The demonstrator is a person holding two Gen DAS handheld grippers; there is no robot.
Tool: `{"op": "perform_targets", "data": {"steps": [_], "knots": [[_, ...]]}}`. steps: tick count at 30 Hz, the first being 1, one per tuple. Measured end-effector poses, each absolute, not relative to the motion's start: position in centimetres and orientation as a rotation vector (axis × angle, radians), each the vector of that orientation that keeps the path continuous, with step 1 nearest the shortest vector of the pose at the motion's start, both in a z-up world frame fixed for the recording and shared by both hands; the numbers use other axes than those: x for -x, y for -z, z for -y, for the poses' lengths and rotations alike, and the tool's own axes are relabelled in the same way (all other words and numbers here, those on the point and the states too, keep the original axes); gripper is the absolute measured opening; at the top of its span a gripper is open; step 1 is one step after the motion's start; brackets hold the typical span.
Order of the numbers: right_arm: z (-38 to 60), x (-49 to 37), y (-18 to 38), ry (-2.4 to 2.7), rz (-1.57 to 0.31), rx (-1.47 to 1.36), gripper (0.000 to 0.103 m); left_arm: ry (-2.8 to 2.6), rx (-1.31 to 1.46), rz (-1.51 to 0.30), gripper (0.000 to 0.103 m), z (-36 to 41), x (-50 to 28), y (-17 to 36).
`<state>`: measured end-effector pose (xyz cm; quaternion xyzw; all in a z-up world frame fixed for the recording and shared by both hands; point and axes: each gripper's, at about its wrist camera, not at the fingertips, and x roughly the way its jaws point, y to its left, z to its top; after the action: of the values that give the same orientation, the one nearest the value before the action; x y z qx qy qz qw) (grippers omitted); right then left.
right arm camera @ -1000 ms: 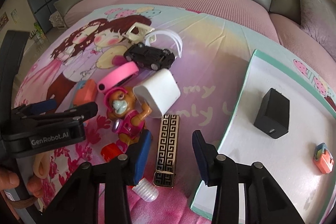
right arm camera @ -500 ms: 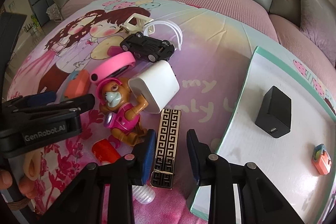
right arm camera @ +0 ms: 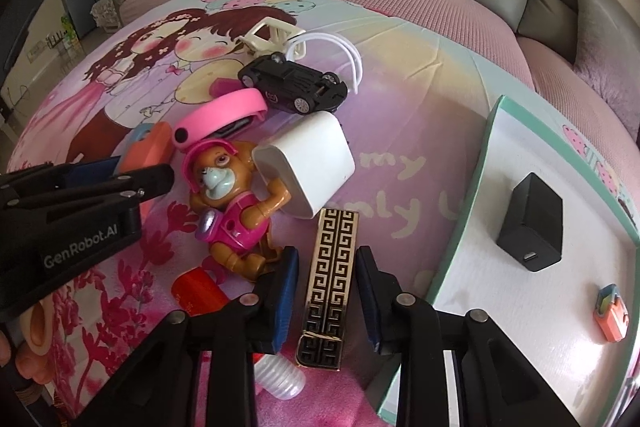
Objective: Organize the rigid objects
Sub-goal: 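Grasp the pink-blue toy with the left tool while right tool grasps the gold lighter, then carry the pink-blue toy and gold lighter over the green tray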
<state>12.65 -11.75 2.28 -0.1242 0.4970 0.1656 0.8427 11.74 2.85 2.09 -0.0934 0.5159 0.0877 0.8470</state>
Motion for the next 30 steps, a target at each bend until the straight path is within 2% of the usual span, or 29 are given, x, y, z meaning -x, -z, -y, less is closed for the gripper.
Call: {"op": "perform_targets", "data": {"steps": [2,5,30], "knots": [[12.1,-12.7,-2.4,-0.347,-1.054,0.239,0.024,-0.183,0.203,-1.084,0.045,-3.0,-11.7,-2.2],[12.9,-12.9,-2.8,-0.363,-1.057,0.167,0.022,-0.179,0.212,-1.069,0.044,-3.2,-11.7,-2.5],[19.7,-11.8,-10.6,-0.269,-0.815,-0.080,0.022,-0.093,0.256,-0.836,0.044,-0.3,-10.7,-9.0]]}}
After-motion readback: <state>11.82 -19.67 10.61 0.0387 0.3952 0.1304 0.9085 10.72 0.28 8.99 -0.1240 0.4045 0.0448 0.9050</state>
